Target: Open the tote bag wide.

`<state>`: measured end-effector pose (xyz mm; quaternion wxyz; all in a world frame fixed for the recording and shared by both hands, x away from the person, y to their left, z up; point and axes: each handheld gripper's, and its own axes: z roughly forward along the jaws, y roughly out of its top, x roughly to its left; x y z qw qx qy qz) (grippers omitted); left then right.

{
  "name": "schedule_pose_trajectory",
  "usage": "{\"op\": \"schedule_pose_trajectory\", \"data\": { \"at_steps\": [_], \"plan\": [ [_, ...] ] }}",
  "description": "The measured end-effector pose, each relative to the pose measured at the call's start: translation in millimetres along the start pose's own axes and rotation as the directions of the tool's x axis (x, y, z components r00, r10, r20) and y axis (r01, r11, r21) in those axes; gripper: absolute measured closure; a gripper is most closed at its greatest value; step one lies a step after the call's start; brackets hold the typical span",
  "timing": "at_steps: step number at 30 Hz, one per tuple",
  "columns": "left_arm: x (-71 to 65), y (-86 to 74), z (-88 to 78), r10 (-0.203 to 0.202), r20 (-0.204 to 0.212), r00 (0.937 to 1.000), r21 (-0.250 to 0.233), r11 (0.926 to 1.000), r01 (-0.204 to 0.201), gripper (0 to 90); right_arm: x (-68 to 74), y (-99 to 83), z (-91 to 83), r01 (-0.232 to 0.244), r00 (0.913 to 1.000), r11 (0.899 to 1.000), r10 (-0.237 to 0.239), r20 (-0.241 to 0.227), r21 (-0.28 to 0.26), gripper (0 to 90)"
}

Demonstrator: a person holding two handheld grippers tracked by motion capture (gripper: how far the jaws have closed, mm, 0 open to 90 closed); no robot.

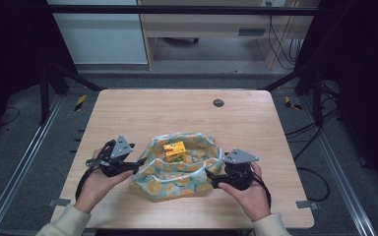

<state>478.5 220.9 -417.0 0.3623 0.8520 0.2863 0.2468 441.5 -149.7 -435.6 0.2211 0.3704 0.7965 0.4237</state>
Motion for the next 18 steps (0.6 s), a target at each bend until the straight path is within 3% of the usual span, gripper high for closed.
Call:
{"op": "schedule_pose_trajectory", "data": {
  "at_steps": [2, 5, 9, 12, 15, 18],
  "plan": [
    [1.0, 1.3, 4.7, 0.001, -0.005, 1.0000, 0.002, 1.0000, -0.001, 33.7, -0.5, -2.9, -0.2, -0.007, 1.0000, 1.000, 0.007, 0.000, 0.005, 8.3],
    [3.8, 0.7, 15.9, 0.015, -0.002, 0.9999, 0.045, 0.9989, -0.015, 32.6, -0.9, -7.2, 3.4, -0.011, 0.9999, 1.000, 0.011, -0.012, 0.021, 5.7],
    [5.4, -3.1, 36.4, -0.023, 0.030, 0.9993, 0.062, 0.9978, 0.021, 32.0, 5.2, -9.2, 11.0, -0.001, 0.9995, 0.999, 0.002, -0.032, 0.037, 5.1],
    [4.5, -3.9, 46.3, -0.024, 0.025, 0.9994, 0.078, 0.9967, 0.022, 31.9, 13.8, -11.7, 24.7, 0.002, 0.9988, 0.994, 0.003, -0.049, 0.105, 5.4],
    [3.7, -3.6, 50.6, -0.011, 0.010, 0.9999, 0.082, 0.9965, 0.010, 32.4, 23.3, -17.0, 34.9, 0.048, 0.9972, 0.982, -0.037, -0.066, 0.184, 6.3],
    [5.0, -5.7, 53.9, -0.011, 0.008, 0.9999, 0.100, 0.9950, 0.010, 34.4, 26.9, -20.2, 37.7, 0.073, 0.9959, 0.971, -0.059, -0.068, 0.229, 24.5]
  ]
}}
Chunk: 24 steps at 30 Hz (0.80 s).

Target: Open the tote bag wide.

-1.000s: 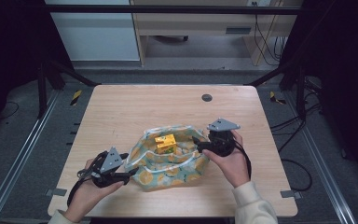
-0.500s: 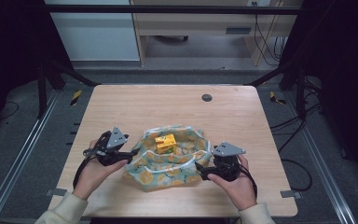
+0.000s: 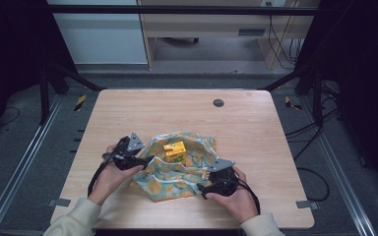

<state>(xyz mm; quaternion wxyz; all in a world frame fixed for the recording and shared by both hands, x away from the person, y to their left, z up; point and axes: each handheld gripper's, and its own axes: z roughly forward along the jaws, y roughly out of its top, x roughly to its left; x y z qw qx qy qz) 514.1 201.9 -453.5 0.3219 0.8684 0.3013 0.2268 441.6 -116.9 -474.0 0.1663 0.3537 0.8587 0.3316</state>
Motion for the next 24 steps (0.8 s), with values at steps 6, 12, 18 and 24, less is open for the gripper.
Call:
{"op": "schedule_pose_trajectory", "data": {
  "at_steps": [6, 12, 18, 24],
  "plan": [
    [3.1, -5.7, 6.8, -0.024, 0.015, 0.9996, 0.043, 0.9988, 0.024, 53.8, -3.6, -4.7, -1.0, 0.020, 0.9997, 0.999, -0.019, -0.016, 0.034, 73.7],
    [6.3, -5.5, -1.3, -0.006, -0.020, 0.9998, 0.035, 0.9994, 0.006, 82.3, -8.9, -2.4, -7.9, 0.027, 0.9996, 1.000, -0.027, -0.013, 0.005, 89.2],
    [20.0, -21.4, 8.0, -0.027, -0.042, 0.9988, 0.105, 0.9939, 0.032, 86.7, -14.5, -11.1, -9.4, 0.045, 0.9987, 0.996, -0.047, 0.021, 0.080, 90.0],
    [23.8, -26.6, 12.8, -0.028, -0.043, 0.9987, 0.131, 0.9908, 0.033, 86.4, -20.0, -16.1, -7.0, 0.043, 0.9987, 0.991, -0.046, 0.022, 0.125, 90.0]
  ]
}}
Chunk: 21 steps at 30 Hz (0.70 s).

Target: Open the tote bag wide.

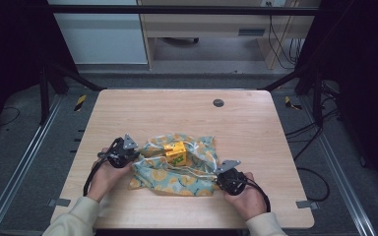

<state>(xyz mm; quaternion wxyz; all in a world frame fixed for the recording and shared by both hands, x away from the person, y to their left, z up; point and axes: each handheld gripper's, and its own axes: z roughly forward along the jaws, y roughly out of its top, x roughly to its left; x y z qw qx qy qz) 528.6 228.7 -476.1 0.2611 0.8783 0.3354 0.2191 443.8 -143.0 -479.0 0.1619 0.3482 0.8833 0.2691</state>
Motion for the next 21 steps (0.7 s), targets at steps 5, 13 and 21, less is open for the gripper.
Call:
{"op": "schedule_pose_trajectory", "data": {
  "at_steps": [5, 13, 21],
  "plan": [
    [0.1, -0.9, 1.1, 0.001, -0.003, 1.0000, -0.006, 1.0000, -0.001, 87.4, -6.4, -3.5, 0.2, -0.024, 0.9997, 1.000, 0.024, -0.011, 0.007, 90.0],
    [3.1, -2.2, 0.8, -0.016, 0.010, 0.9998, -0.001, 0.9999, 0.016, 89.4, -10.7, -6.9, -2.0, -0.042, 0.9990, 0.999, 0.043, -0.012, 0.021, 90.0],
    [2.8, -2.6, 1.9, -0.007, 0.004, 1.0000, 0.011, 0.9999, 0.007, 89.8, -13.9, -7.2, -2.5, -0.054, 0.9985, 0.998, 0.054, 0.007, 0.029, 90.0]
  ]
}}
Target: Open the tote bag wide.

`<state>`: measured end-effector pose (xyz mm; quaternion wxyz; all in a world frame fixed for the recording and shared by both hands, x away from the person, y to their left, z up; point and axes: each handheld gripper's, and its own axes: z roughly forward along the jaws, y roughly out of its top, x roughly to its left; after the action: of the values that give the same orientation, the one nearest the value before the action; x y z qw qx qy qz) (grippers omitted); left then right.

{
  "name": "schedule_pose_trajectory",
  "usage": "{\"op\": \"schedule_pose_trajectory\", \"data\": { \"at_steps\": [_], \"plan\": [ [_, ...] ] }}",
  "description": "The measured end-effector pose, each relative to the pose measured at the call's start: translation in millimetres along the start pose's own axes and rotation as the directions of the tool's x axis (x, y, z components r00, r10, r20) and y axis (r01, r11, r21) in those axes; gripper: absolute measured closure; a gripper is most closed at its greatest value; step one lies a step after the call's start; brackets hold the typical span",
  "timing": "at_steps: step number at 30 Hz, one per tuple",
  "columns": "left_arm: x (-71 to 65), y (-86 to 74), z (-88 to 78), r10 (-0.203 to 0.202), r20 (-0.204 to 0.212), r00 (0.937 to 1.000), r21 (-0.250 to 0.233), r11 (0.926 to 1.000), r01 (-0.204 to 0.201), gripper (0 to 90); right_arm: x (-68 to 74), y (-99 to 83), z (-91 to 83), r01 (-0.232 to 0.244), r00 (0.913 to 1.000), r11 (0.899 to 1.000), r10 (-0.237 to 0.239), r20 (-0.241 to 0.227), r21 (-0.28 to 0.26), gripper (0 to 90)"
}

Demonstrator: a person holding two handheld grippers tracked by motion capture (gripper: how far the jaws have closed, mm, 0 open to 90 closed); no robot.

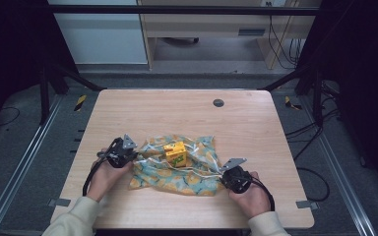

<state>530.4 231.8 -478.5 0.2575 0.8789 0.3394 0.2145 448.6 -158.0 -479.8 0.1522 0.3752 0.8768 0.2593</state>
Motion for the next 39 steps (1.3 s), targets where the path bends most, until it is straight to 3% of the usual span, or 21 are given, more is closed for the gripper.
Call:
{"op": "schedule_pose_trajectory", "data": {
  "at_steps": [8, 16, 18, 20, 23, 27, 34, 39],
  "plan": [
    [-0.1, -0.7, 1.3, 0.005, -0.002, 1.0000, 0.022, 0.9997, -0.005, 89.9, -2.9, 0.0, -0.3, -0.005, 0.9998, 1.000, 0.005, 0.018, 0.003, 90.0],
    [-2.2, -2.5, 2.1, 0.004, -0.019, 0.9998, 0.011, 0.9999, -0.003, 88.9, -3.2, -0.2, 0.5, -0.017, 0.9993, 1.000, 0.017, 0.033, 0.001, 90.0],
    [-3.4, -3.3, 0.4, 0.011, -0.048, 0.9988, -0.001, 0.9999, -0.011, 81.6, -4.2, -1.4, 0.3, -0.002, 0.9996, 1.000, 0.003, 0.028, -0.020, 87.1],
    [-5.0, -4.0, -2.8, 0.003, -0.075, 0.9972, -0.022, 0.9997, -0.005, 67.0, -5.6, -3.0, -1.8, -0.009, 0.9999, 0.997, 0.010, 0.011, -0.070, 71.9],
    [-7.6, -3.2, -12.7, -0.006, -0.086, 0.9962, -0.065, 0.9979, 0.001, 53.5, -6.1, -1.8, -10.6, -0.011, 0.9999, 0.986, 0.011, -0.002, -0.166, 49.9],
    [-11.8, -1.0, -29.3, -0.039, -0.066, 0.9970, -0.139, 0.9898, 0.030, 40.2, -4.7, 2.0, -21.8, -0.005, 0.9997, 0.970, 0.011, 0.022, -0.242, 31.7],
    [-15.0, 3.9, -60.1, -0.080, -0.036, 0.9962, -0.237, 0.9692, 0.069, 29.2, -9.9, 5.8, -38.9, -0.037, 0.9938, 0.925, 0.074, 0.084, -0.379, 16.7],
    [-10.6, 3.6, -74.1, -0.105, -0.028, 0.9941, -0.245, 0.9649, 0.095, 22.2, -22.7, 1.1, -43.6, -0.108, 0.9777, 0.910, 0.171, 0.123, -0.401, 10.6]
  ]
}}
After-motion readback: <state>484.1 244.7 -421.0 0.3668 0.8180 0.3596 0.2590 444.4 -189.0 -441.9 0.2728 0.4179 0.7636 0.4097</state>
